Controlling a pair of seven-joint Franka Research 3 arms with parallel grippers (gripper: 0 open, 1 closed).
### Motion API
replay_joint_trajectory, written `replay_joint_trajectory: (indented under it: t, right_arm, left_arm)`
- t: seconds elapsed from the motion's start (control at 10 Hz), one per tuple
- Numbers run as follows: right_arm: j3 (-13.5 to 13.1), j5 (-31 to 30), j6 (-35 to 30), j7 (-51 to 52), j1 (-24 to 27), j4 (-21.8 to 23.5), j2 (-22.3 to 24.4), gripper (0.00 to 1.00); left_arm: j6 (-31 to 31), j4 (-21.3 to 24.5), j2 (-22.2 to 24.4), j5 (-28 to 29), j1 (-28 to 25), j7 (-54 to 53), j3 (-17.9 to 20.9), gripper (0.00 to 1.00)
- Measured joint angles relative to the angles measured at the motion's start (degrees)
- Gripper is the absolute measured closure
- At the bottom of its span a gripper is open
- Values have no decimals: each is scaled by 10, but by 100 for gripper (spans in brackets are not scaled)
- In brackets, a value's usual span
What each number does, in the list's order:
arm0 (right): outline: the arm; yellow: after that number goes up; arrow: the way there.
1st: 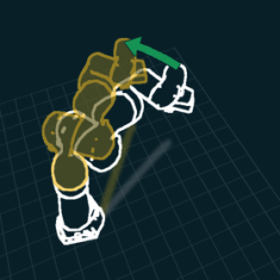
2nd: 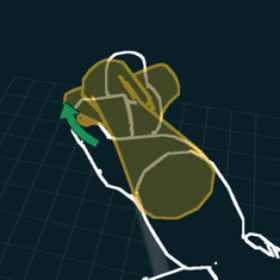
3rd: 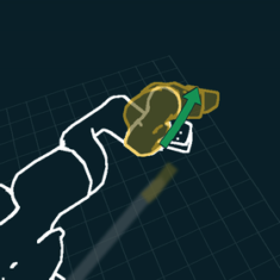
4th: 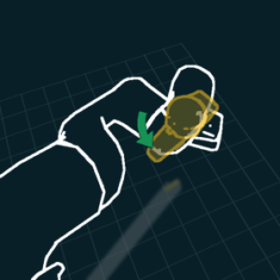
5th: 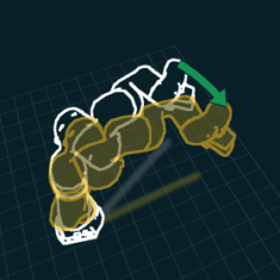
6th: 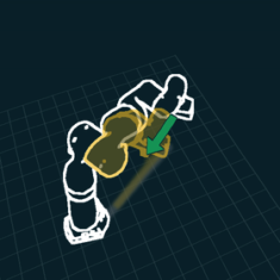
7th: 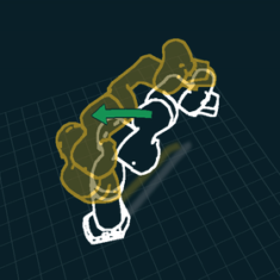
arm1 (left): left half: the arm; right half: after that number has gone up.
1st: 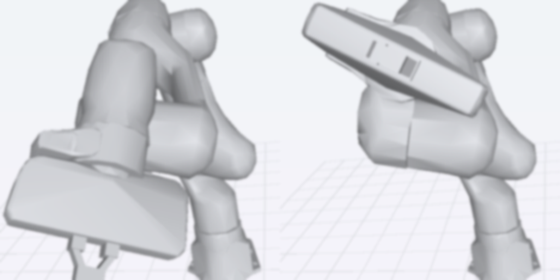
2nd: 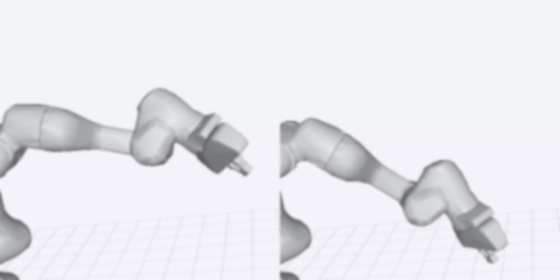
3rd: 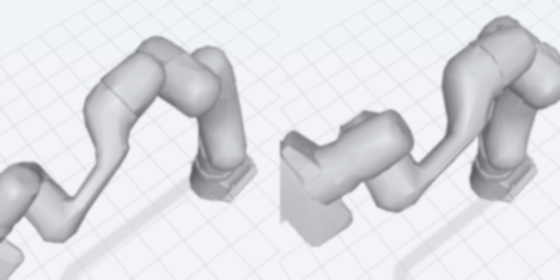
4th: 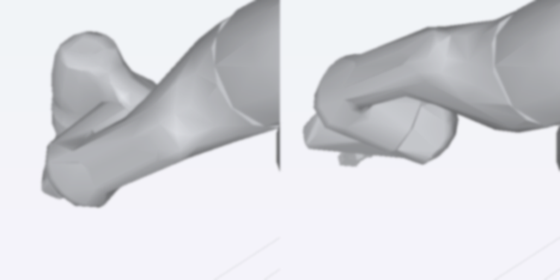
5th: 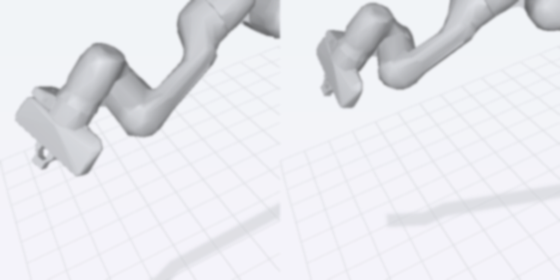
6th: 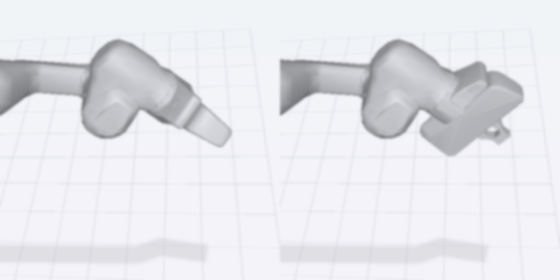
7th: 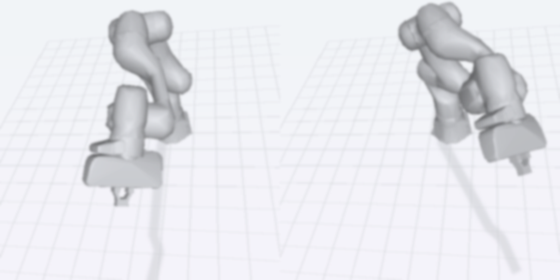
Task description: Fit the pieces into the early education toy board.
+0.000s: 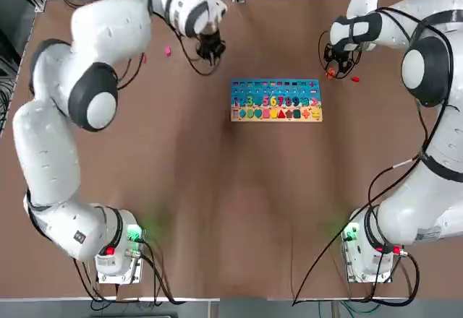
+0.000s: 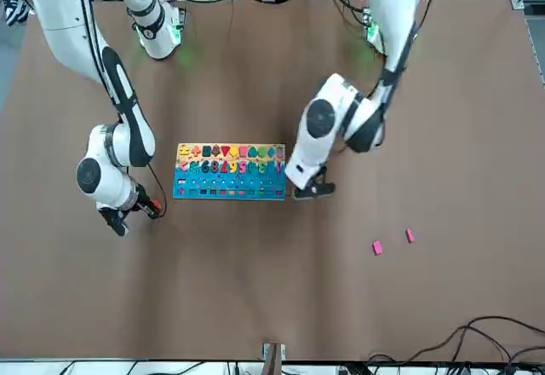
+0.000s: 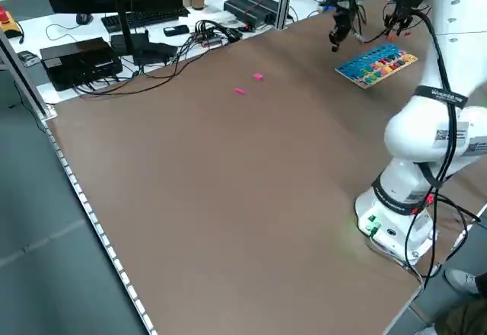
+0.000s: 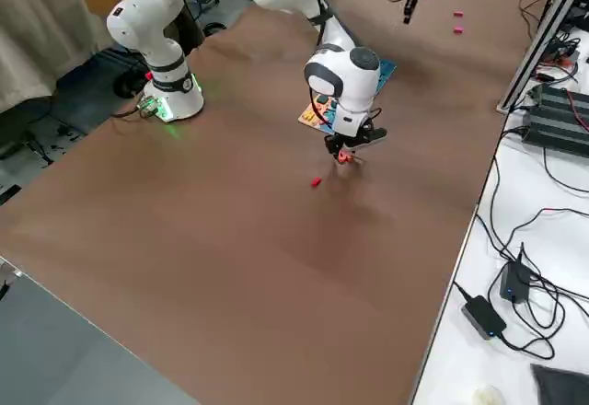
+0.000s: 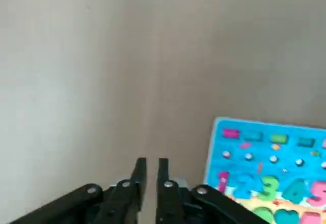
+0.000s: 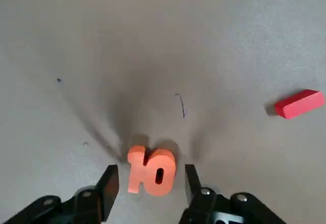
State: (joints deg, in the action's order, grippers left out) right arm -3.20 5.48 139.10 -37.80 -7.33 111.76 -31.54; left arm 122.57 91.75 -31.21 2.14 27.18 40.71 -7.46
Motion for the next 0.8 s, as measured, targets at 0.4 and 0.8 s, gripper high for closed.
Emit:
replay_joint_trajectory:
  t: [0.4, 0.8]
  right_arm:
    - [0, 0, 2, 0, 0, 2, -5, 40]
    - [1, 0, 4, -2, -2, 2, -5, 42]
  left_arm:
    - [-3, 0, 31, 0, -114, -94, 4, 36]
    - [-5, 8, 35, 17, -188, -162, 4, 2]
